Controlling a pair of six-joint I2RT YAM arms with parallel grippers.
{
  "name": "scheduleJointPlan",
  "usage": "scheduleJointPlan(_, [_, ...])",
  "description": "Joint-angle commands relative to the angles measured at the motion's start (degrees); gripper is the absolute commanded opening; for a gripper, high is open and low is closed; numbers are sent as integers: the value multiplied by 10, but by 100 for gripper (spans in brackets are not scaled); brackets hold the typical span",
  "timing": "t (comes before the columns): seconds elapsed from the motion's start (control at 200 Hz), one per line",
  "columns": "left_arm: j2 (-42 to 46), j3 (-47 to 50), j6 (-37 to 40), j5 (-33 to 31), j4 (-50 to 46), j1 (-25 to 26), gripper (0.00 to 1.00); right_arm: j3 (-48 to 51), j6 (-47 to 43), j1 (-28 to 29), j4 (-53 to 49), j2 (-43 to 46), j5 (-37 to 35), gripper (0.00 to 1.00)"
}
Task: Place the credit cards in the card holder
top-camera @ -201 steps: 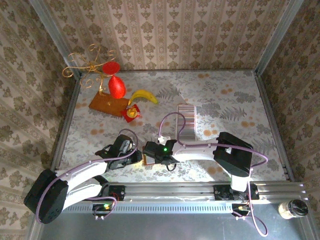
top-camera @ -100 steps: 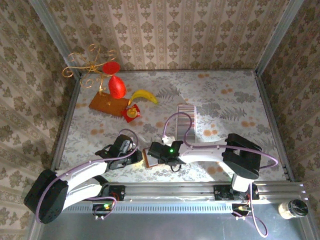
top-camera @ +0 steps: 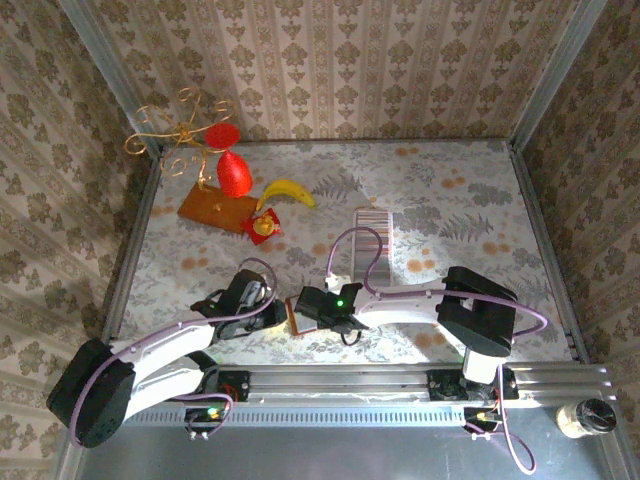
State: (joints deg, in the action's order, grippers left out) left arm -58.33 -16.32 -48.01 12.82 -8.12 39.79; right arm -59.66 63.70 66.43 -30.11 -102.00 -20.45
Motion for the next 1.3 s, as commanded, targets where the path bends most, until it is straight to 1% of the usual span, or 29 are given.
scheduleJointPlan(0.0, [5,-1,-12,23,-38,9,23,5,20,1,-44,-26,-9,55])
scheduleJointPlan(0.4, [-4,4,-26,24,-18,13,23,1,2,9,39,-17,15,41])
scheduleJointPlan(0.58, [-13,5,-26,25,-14,14,22,-11,-6,13,44,-10,14,36])
scheduleJointPlan(0.76, [-16,7,-25,25,-10,14,22,-19,-12,19,45,3,8,35])
scheduleJointPlan(0.985, [-16,8,-25,25,-10,15,21,-29,-14,19,17,12,-10,35])
scheduleJointPlan(1.295, [-16,8,-27,24,-11,16,21,-19,-17,21,51,29,-6,34])
